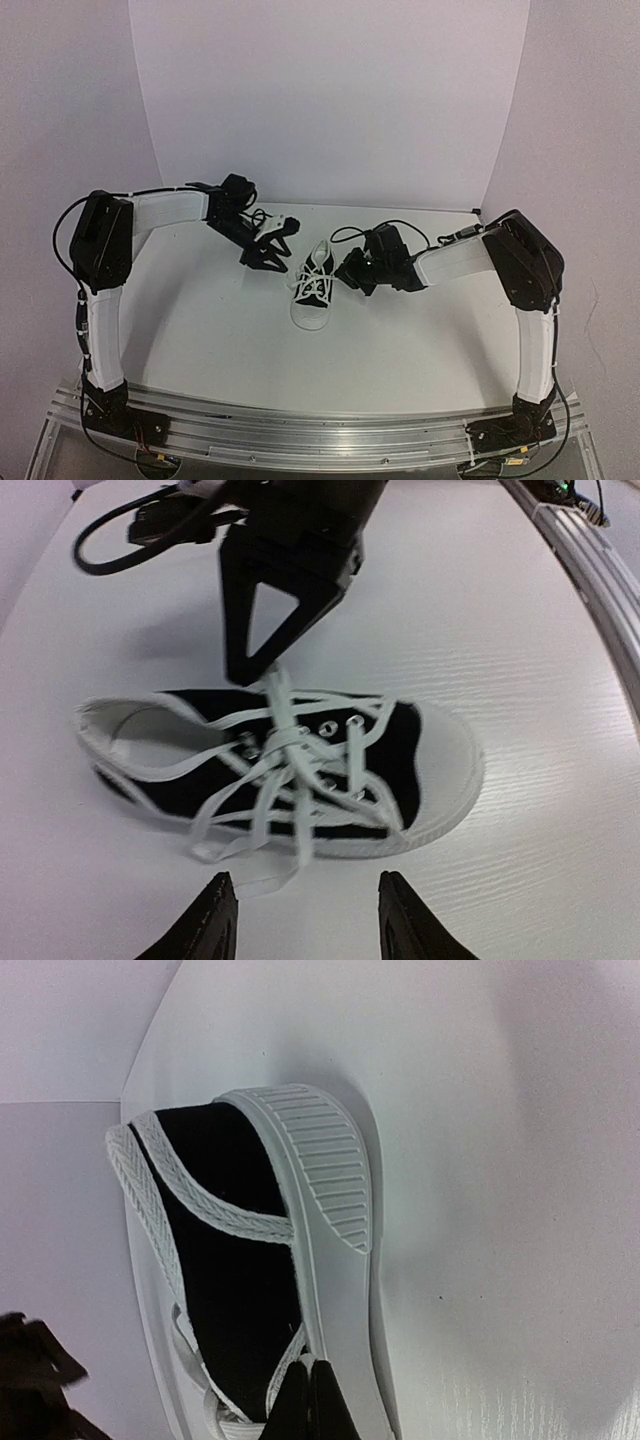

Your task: Tie the shoes

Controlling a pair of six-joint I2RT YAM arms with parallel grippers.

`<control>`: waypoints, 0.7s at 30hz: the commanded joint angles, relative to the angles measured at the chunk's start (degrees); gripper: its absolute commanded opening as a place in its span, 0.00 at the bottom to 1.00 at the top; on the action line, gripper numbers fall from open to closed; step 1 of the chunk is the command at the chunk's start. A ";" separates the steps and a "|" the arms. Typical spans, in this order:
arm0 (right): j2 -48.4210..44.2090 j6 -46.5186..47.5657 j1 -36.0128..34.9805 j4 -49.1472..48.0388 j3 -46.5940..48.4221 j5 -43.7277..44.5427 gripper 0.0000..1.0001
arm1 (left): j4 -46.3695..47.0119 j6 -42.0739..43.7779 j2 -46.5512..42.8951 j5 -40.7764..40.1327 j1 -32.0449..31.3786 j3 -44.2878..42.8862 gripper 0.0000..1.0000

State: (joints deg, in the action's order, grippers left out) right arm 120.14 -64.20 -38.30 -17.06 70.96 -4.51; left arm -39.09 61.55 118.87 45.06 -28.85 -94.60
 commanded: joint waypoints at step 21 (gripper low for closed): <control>-0.57 3.13 -0.24 -0.43 3.33 -0.73 0.00 | 11.64 5.13 13.15 -6.86 -1.47 -8.74 0.42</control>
State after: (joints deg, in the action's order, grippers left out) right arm 120.14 -61.92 -38.30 -16.84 72.60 -4.77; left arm -28.40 67.48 130.95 39.29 -29.89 -99.94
